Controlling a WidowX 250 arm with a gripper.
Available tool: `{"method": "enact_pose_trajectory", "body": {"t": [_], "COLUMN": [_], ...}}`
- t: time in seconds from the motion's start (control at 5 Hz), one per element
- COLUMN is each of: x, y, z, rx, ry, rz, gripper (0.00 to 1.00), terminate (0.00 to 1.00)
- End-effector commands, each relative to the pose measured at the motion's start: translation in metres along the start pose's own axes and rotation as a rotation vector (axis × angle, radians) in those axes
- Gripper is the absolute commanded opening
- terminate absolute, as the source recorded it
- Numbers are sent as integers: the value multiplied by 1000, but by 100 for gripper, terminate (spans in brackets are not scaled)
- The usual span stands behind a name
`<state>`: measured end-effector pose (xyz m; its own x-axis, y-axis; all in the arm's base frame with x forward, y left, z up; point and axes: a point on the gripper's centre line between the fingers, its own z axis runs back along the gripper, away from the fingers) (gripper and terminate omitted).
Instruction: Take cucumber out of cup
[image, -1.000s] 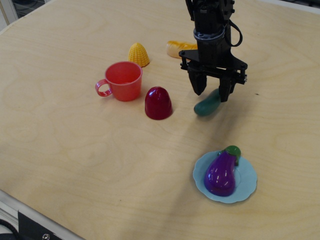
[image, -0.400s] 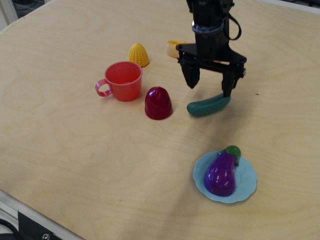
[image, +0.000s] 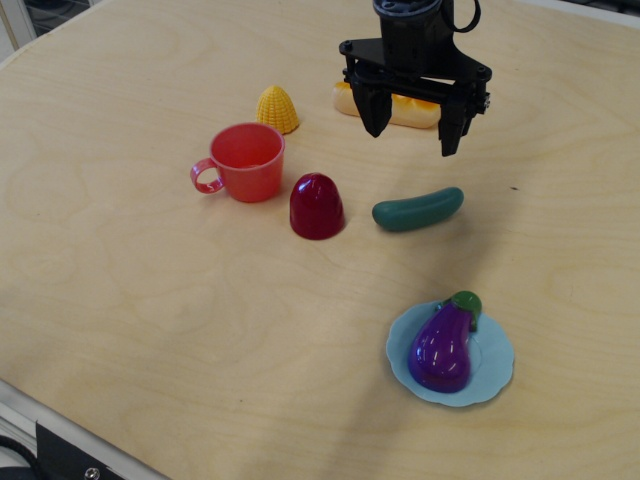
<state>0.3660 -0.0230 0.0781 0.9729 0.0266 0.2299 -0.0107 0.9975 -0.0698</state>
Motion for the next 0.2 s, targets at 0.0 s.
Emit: {"method": "enact_pose_trajectory", "body": {"t": [0.0], "x": [1], "y": [3], "z": [23], "rx": [1], "ry": [-58], "rz": [-5], "gripper": [100], "terminate": [100]}}
